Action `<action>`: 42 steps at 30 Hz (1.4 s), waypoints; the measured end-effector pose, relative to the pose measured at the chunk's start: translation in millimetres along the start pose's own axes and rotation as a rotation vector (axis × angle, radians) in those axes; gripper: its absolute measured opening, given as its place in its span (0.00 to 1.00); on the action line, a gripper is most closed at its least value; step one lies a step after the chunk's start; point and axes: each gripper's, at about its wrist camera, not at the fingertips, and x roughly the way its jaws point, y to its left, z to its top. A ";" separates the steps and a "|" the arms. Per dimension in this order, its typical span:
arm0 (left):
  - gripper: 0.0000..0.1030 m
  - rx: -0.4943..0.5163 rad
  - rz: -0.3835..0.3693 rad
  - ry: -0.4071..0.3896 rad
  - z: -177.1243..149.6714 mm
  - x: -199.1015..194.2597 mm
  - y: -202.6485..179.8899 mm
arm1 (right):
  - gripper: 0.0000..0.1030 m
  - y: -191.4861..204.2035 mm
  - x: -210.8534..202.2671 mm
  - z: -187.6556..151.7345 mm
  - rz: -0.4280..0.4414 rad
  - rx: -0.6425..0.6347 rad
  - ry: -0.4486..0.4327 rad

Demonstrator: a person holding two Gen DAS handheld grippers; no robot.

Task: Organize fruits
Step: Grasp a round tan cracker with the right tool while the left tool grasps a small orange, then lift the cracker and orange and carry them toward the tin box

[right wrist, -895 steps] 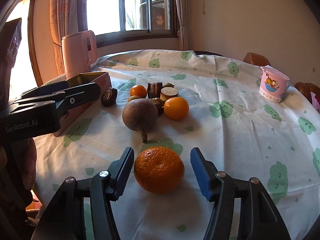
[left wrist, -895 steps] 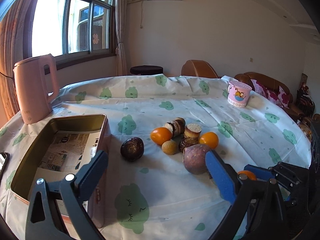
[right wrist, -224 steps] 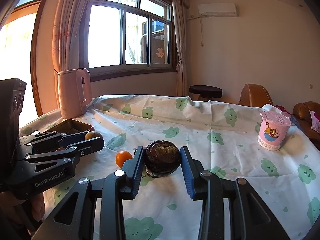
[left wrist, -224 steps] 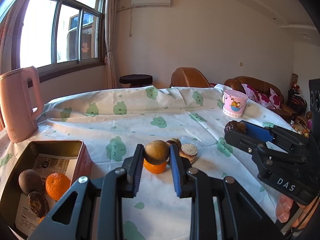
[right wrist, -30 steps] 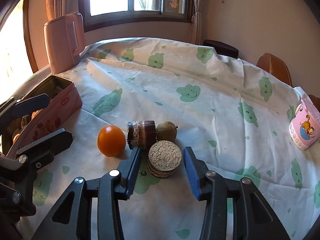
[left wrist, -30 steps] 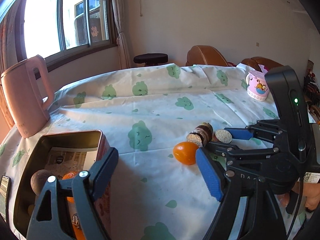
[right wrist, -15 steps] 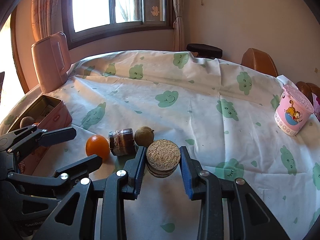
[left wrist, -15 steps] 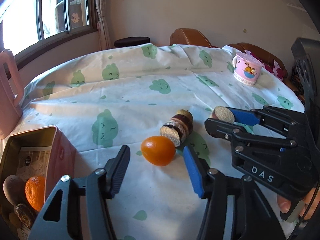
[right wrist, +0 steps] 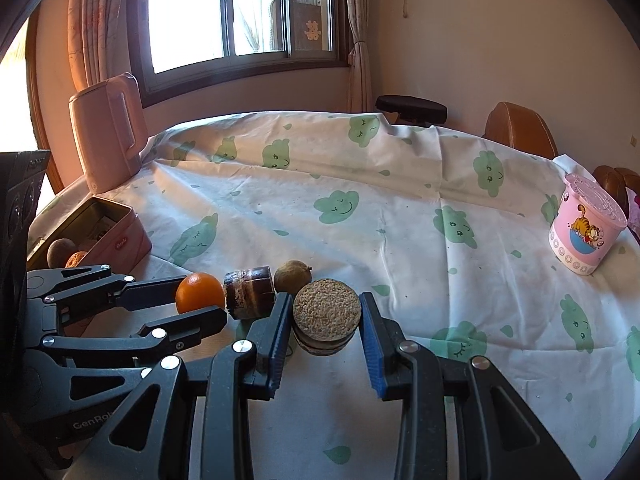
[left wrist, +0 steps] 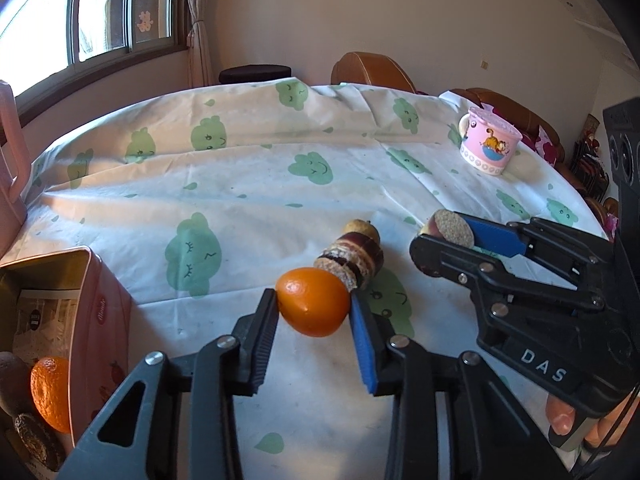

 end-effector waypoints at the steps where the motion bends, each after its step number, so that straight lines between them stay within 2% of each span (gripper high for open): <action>1: 0.36 0.002 0.002 -0.009 -0.1 -1.7 -0.5 | 0.35 0.6 -1.7 0.0 0.002 -0.002 -0.008; 18: 0.36 -0.001 0.020 -0.107 0.1 -18.4 1.3 | 0.35 6.3 -17.5 -2.3 0.035 -0.035 -0.089; 42: 0.36 0.013 0.066 -0.232 -4.5 -40.7 -2.5 | 0.35 8.3 -30.2 -3.8 0.035 -0.038 -0.156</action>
